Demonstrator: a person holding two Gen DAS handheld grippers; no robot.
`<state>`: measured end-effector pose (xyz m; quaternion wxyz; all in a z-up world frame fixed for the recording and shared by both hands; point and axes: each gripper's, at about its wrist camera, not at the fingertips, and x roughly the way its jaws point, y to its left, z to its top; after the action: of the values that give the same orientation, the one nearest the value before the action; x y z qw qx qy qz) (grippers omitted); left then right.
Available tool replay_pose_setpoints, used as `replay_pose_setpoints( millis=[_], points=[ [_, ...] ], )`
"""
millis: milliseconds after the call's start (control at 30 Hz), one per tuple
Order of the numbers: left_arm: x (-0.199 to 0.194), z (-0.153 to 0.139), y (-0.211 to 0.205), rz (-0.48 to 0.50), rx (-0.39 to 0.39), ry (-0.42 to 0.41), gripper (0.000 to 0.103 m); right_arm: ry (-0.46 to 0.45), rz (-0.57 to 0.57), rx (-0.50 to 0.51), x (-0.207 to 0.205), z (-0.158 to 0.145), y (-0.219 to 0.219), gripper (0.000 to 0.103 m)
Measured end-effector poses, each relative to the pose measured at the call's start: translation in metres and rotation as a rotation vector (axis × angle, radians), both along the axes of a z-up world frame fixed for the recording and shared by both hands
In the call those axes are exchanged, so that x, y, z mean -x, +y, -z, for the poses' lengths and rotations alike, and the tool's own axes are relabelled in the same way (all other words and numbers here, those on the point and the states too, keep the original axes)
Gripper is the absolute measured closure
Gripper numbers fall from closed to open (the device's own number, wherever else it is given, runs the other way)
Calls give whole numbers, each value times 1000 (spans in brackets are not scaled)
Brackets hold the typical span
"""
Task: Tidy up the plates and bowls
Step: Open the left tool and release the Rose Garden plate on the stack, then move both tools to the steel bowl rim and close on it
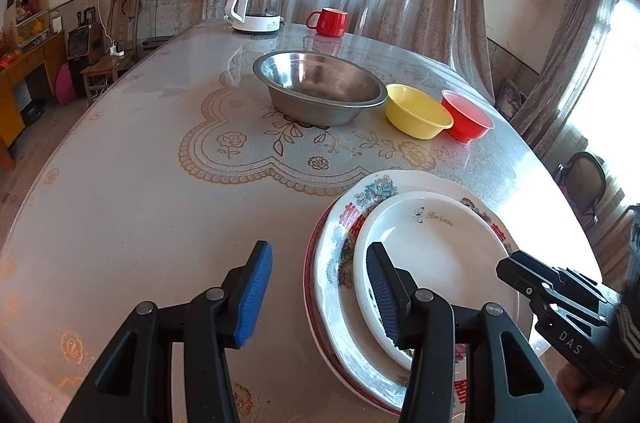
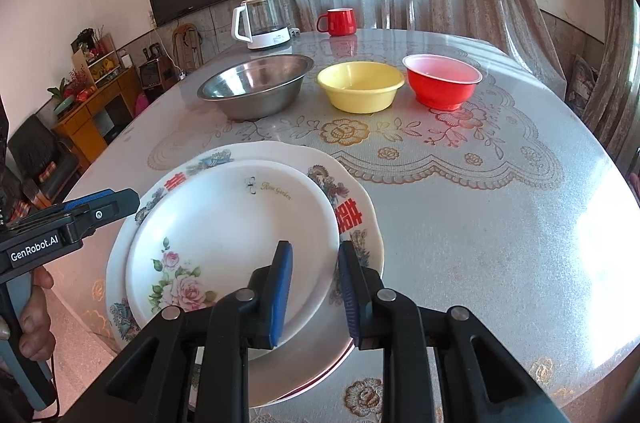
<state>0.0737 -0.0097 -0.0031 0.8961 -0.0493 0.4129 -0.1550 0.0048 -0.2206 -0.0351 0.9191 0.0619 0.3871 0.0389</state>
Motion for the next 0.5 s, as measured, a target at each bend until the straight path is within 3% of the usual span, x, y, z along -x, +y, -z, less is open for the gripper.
replay_pose_setpoints(
  millis=[133, 267, 500],
  points=[
    [-5, 2, 4, -7, 8, 22, 53, 4, 1, -18, -2, -1, -2, 77],
    [-9, 1, 7, -13, 6, 4, 46, -6, 6, -43, -5, -5, -5, 74],
    [-27, -2, 17, -48, 23, -20, 46, -9, -19, -127, -23, -17, -7, 69]
  ],
)
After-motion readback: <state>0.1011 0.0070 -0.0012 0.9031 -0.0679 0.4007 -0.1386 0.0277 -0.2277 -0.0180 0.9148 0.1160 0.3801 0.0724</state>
